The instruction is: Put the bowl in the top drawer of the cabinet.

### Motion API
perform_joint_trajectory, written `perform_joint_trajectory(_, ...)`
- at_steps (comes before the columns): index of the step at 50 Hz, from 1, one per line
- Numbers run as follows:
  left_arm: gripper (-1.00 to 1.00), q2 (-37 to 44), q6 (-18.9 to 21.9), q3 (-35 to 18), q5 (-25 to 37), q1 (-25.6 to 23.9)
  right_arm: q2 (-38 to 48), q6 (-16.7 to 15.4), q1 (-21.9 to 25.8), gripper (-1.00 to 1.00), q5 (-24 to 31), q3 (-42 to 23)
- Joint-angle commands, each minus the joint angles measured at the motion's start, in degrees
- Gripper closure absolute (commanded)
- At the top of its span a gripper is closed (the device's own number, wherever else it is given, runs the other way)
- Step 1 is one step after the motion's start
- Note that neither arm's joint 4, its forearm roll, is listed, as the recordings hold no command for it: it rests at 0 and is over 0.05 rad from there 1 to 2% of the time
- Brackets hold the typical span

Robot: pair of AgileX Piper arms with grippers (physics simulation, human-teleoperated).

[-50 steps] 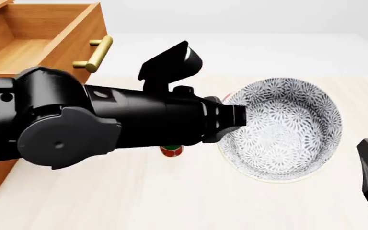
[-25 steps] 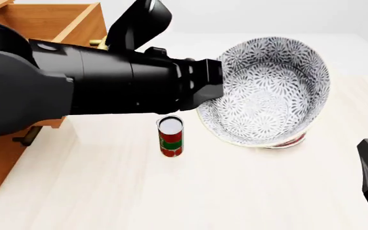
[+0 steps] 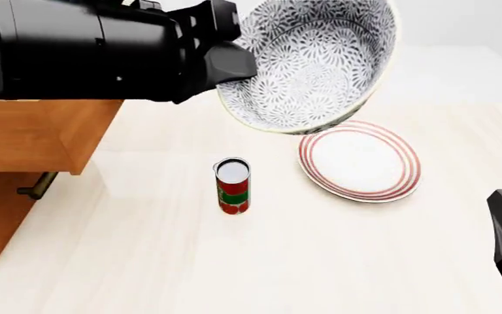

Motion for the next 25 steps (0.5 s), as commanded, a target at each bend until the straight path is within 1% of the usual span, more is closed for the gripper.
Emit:
perform_joint_trajectory(1, 1.00, -2.62, 0.38, -0.83, 1.56, 2.72, 0.00, 0.00, 0.00, -1.00, 0.00, 0.00)
perform_joint_trajectory(12, 1.00, -4.20, 0.70, -2.38, 3.20, 4.20, 0.00, -0.01, 0.00, -1.00, 0.00, 0.00)
perform_joint_trajectory(25, 1.00, -5.69, 1.25, -2.97, 4.66, 6.57, 0.00, 0.01, -0.01, -1.00, 0.00, 0.00)
